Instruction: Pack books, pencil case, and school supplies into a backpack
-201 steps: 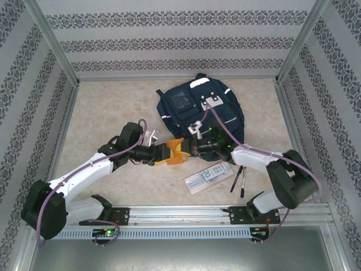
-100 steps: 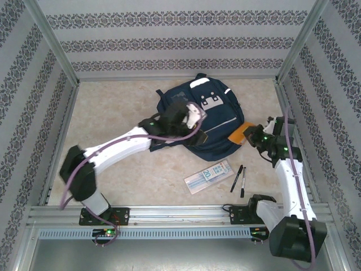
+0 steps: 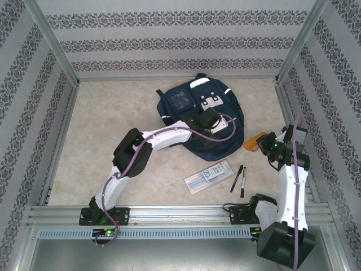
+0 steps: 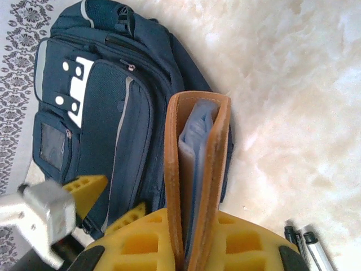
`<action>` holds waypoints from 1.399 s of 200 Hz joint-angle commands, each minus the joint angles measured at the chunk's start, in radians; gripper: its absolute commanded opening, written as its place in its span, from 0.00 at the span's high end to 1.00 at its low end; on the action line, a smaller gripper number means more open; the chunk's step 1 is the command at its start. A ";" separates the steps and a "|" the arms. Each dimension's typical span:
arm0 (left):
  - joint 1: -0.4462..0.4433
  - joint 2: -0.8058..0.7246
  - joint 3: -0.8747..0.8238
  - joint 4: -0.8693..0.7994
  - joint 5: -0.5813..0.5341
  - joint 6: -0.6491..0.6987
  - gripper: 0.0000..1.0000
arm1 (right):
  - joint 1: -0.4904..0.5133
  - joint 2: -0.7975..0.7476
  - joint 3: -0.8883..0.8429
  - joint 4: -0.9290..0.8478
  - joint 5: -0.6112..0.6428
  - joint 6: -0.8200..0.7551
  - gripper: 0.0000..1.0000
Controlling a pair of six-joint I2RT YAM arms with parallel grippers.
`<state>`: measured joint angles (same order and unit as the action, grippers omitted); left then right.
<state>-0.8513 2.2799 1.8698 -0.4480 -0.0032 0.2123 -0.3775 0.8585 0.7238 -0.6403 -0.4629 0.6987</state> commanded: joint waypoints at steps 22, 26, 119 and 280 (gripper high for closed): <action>0.004 0.080 0.159 -0.124 -0.146 -0.015 0.69 | -0.003 -0.039 -0.044 -0.008 -0.107 -0.039 0.97; 0.005 0.077 0.156 -0.124 -0.141 -0.012 0.75 | -0.001 -0.043 -0.052 -0.007 -0.113 -0.039 0.97; 0.087 -0.223 0.120 -0.148 -0.057 -0.118 1.00 | 0.058 0.028 -0.106 0.001 -0.467 -0.033 0.96; 0.126 -0.232 0.460 -0.411 0.025 -0.298 1.00 | 0.214 0.138 -0.063 0.182 -0.517 0.169 0.97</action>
<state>-0.7372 2.0735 2.2673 -0.9028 -0.0010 -0.0334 -0.1722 0.9859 0.6327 -0.5014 -0.9947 0.8097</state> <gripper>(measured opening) 0.053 0.068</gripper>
